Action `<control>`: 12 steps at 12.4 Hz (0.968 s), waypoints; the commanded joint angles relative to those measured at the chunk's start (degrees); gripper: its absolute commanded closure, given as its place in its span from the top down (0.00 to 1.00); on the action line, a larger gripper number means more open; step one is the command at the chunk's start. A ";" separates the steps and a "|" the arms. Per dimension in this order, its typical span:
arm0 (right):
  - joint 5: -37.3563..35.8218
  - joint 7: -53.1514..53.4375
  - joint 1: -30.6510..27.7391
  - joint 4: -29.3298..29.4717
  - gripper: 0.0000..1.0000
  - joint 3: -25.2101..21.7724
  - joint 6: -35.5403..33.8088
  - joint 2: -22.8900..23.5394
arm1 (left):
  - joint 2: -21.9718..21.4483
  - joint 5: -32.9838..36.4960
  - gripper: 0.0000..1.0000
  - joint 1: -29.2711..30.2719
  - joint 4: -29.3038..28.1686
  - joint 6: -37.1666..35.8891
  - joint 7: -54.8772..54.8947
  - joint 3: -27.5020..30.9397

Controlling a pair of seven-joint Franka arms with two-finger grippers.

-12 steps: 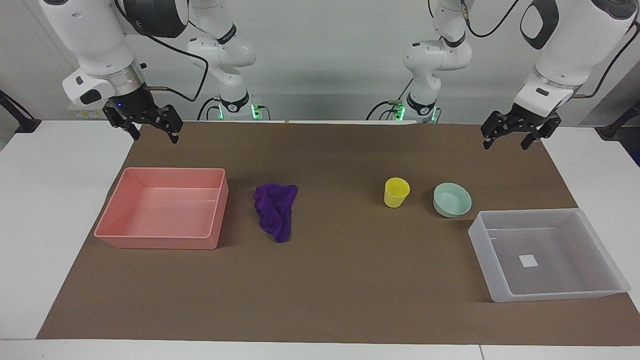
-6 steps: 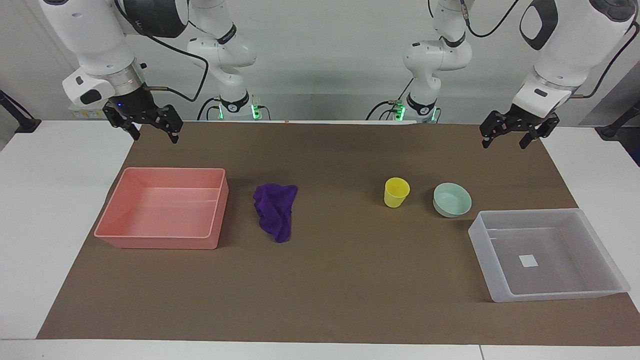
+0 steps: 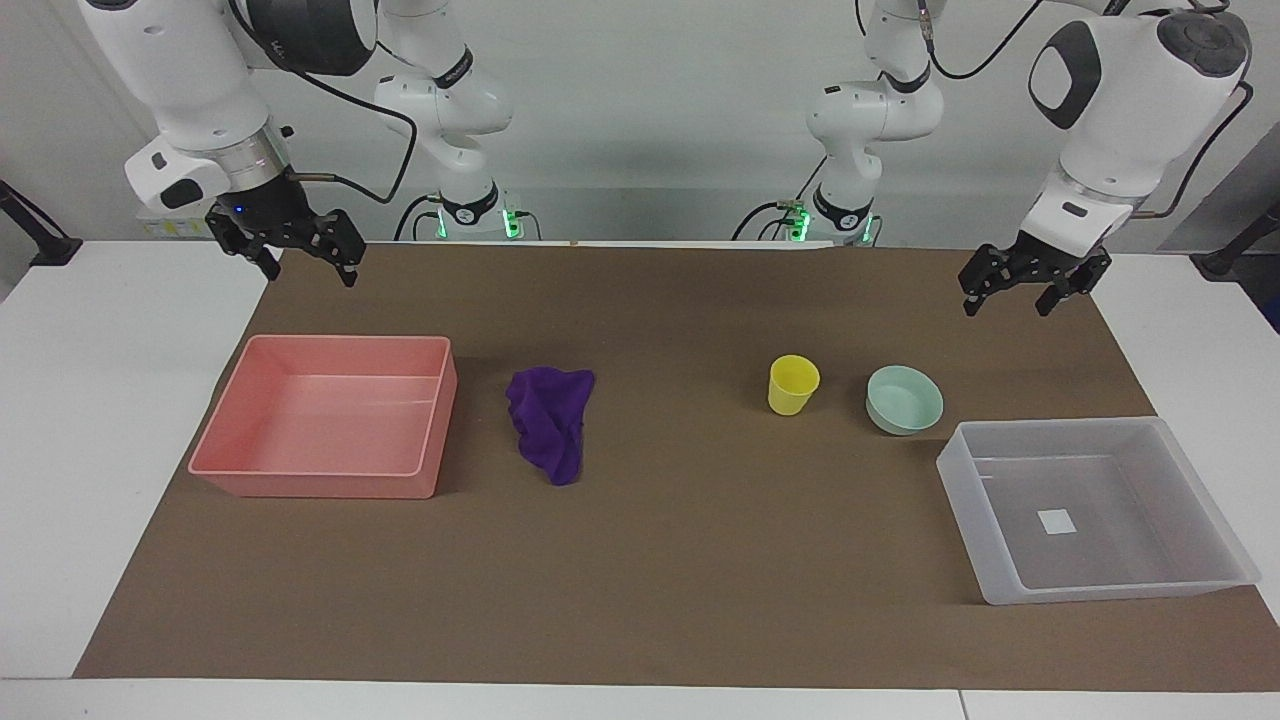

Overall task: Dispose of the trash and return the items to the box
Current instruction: 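Grasp the pale green bowl with the left gripper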

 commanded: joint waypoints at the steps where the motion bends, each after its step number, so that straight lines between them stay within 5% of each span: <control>1: 0.63 -0.21 -0.61 -1.10 1.00 0.35 -0.27 -1.11 | -2.95 0.83 1.00 1.32 -8.92 7.52 0.05 -0.44; 12: 0.63 -0.21 -0.61 -1.19 1.00 0.35 -0.36 -1.11 | 0.66 -2.16 1.00 0.89 -30.19 36.17 -2.33 -0.53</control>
